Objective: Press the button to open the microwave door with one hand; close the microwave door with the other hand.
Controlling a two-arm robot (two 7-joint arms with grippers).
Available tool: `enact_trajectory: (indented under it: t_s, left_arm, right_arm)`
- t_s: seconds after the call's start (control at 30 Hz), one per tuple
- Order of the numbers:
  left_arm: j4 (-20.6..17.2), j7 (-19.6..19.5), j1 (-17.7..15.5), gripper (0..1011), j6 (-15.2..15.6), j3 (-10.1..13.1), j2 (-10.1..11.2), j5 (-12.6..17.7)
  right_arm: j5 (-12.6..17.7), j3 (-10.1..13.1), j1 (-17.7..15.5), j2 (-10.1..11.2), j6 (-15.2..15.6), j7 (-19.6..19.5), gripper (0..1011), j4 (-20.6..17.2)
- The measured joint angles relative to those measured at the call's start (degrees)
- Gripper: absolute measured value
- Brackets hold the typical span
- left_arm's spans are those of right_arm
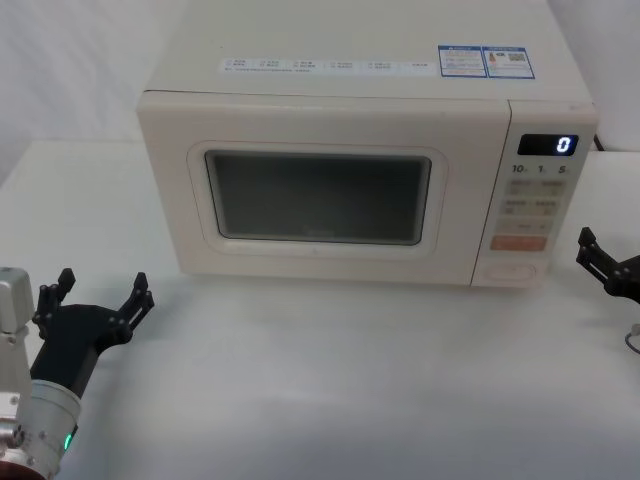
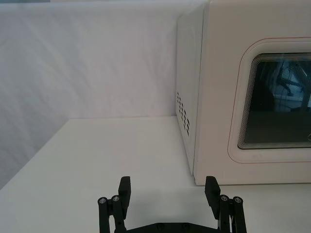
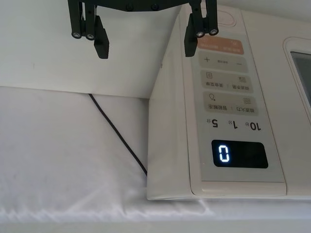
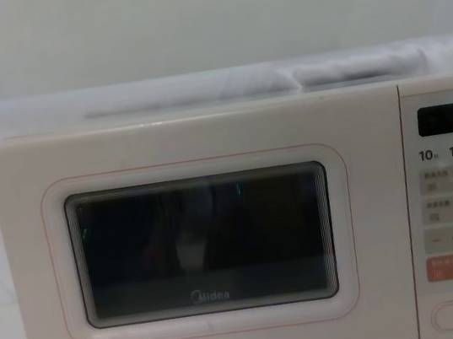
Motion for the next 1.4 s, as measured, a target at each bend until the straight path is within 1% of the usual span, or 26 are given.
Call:
enact_trajectory:
  t_s: [1.4]
  left_arm:
    - [0.0,0.0,0.0,1001,0.0,0.0,0.0,0.0]
  right_arm:
    - [0.0,0.0,0.0,0.0,0.0,0.0,1002,0.0]
